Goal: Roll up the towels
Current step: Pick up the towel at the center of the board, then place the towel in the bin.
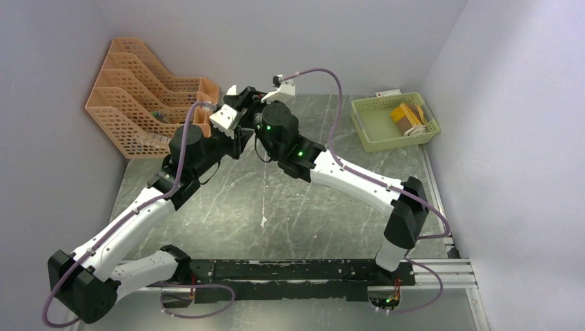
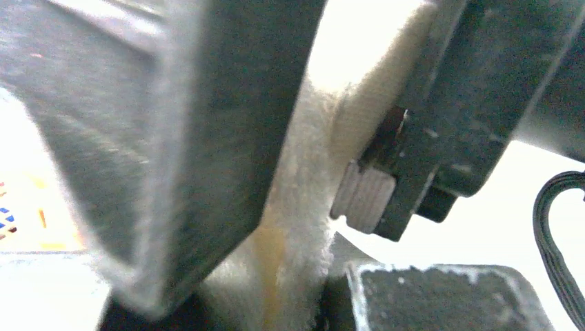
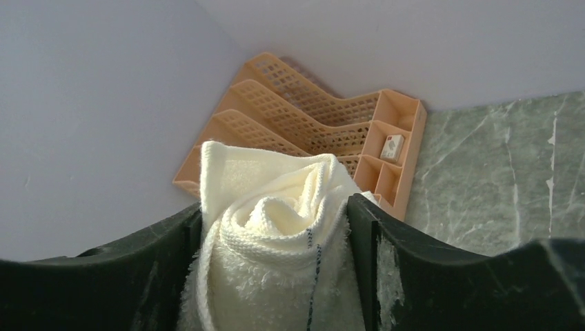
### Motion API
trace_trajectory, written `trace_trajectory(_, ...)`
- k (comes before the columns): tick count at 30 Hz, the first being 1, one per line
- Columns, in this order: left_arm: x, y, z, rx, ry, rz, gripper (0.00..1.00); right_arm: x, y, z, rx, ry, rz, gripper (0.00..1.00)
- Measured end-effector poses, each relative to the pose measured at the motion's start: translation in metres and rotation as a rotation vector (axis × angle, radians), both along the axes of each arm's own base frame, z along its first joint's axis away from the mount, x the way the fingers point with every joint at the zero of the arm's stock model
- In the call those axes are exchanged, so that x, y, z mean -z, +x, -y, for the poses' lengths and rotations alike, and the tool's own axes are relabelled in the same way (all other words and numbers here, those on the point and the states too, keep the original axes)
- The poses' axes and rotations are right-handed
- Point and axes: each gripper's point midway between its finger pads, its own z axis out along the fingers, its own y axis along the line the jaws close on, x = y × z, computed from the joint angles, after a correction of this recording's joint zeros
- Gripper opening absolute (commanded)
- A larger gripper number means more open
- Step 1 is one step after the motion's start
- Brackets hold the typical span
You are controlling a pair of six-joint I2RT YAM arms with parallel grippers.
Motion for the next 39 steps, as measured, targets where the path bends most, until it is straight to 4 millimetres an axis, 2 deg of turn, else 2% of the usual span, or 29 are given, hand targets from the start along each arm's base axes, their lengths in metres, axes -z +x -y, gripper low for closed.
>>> trace_trajectory(5, 0.002, -0.006, -0.009, -0.032, 0.004, 0.01, 0.07, 0.012, -0.008, -0.008, -0.067, -0.026, -0.009, 0.45)
trace_trajectory(10, 0.005, -0.009, -0.016, -0.064, 0.01, 0.019, 0.07, 0.015, -0.018, -0.016, -0.145, -0.038, -0.004, 0.0)
trace_trajectory(17, 0.005, -0.008, -0.018, -0.079, 0.018, 0.027, 0.08, 0.015, -0.021, -0.019, -0.188, -0.07, 0.021, 0.0)
trace_trajectory(19, 0.005, -0.008, -0.018, -0.078, 0.017, 0.028, 0.27, 0.014, -0.02, -0.019, -0.192, -0.077, 0.028, 0.0)
trace_trajectory(21, 0.005, -0.009, -0.018, -0.076, 0.013, 0.033, 0.55, 0.014, -0.019, -0.017, -0.196, -0.079, 0.037, 0.0)
trace_trajectory(22, 0.006, -0.01, -0.017, -0.071, 0.01, 0.035, 0.82, 0.016, -0.017, -0.015, -0.196, -0.084, 0.042, 0.0)
trace_trajectory(23, 0.007, -0.012, -0.016, -0.059, 0.008, 0.039, 0.97, 0.017, -0.017, -0.013, -0.198, -0.094, 0.046, 0.0)
trace_trajectory(24, 0.008, -0.015, -0.015, -0.046, 0.004, 0.047, 1.0, 0.019, -0.014, -0.009, -0.196, -0.106, 0.049, 0.0)
trace_trajectory(26, 0.0, -0.023, -0.014, -0.026, -0.03, 0.072, 1.0, 0.022, 0.001, 0.004, -0.176, -0.139, 0.055, 0.0)
trace_trajectory(28, -0.018, -0.031, -0.016, -0.012, -0.071, 0.125, 1.0, 0.029, 0.021, 0.023, -0.156, -0.174, 0.056, 0.0)
trace_trajectory(31, -0.045, -0.044, -0.02, 0.011, -0.124, 0.2, 1.0, 0.046, 0.06, 0.071, -0.137, -0.239, 0.058, 0.0)
trace_trajectory(35, -0.051, -0.056, -0.018, 0.058, -0.131, 0.217, 1.0, 0.055, 0.111, 0.145, -0.143, -0.352, 0.056, 0.0)
trace_trajectory(37, -0.047, -0.06, -0.016, 0.082, -0.122, 0.204, 1.0, 0.047, 0.134, 0.175, -0.168, -0.43, 0.065, 0.0)
trace_trajectory(39, -0.041, -0.062, -0.014, 0.098, -0.108, 0.184, 1.0, 0.031, 0.159, 0.2, -0.207, -0.528, 0.095, 0.0)
